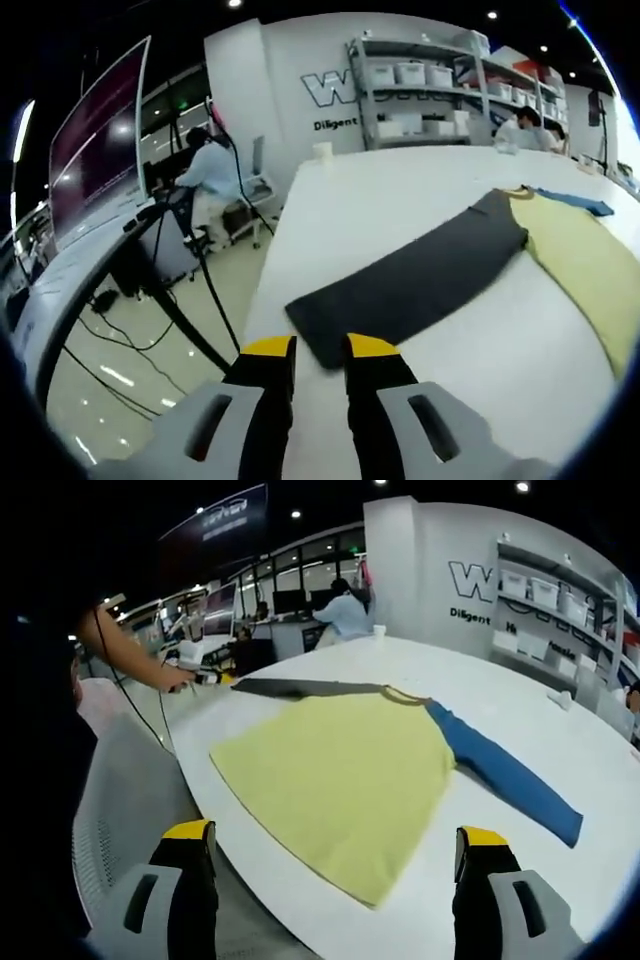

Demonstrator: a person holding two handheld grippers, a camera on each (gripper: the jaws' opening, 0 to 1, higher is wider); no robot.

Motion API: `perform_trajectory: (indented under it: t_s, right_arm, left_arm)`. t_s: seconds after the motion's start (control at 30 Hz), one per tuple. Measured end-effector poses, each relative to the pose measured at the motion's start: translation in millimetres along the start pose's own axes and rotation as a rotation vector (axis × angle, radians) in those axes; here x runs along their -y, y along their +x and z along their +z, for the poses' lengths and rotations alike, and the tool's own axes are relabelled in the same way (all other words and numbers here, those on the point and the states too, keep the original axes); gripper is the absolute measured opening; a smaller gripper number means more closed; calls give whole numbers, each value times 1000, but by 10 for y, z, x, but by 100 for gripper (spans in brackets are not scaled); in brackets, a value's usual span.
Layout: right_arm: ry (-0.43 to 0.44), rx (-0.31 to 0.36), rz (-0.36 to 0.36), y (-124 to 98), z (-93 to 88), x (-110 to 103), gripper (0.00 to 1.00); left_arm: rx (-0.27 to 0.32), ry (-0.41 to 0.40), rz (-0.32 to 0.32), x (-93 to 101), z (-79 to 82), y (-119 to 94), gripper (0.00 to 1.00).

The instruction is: Fold the garment on the visible template until the final outline fits inside the template.

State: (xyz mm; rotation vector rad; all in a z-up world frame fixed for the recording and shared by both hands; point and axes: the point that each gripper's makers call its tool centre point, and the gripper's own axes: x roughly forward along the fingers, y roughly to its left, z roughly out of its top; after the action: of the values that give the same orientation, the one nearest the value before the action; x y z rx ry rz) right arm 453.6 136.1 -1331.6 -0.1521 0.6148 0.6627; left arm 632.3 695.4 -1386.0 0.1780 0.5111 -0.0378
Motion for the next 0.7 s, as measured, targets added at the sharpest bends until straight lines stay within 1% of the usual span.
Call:
perform_trajectory:
  t_s: [0.13, 0.27, 0.37, 0.43, 0.47, 0.5, 0.53, 0.6, 0.7]
  right_arm:
    - [-6, -4, 3, 13, -8, -5, 98]
    - [-13, -1, 3, 2, 5, -6, 98]
    - [-9, 0, 1, -1, -11, 11, 98]
    - [-8, -2, 1, 6, -39, 12, 98]
    - [-8, -4, 1, 11, -53, 13, 98]
    - [-10, -6, 2, 18, -69, 12, 98]
    - [-10, -7, 2, 20, -75, 10, 98]
    - [-10, -9, 7, 27, -94, -3, 98]
    - [-11, -10, 14, 38, -103, -24, 98]
  left_arm:
    - [4, 5, -21, 86, 5, 8, 18]
    - [19, 28, -57, 208, 57, 3, 18]
    - [35, 73, -113, 356, 109, -12, 17]
    - [46, 100, -164, 502, 141, -35, 16]
    - [57, 129, -198, 603, 162, -55, 16]
    - [63, 145, -217, 663, 173, -69, 16]
    - [69, 159, -235, 721, 181, -83, 16]
    - [79, 204, -298, 904, 190, -132, 15]
    - [94, 268, -364, 1078, 189, -185, 15]
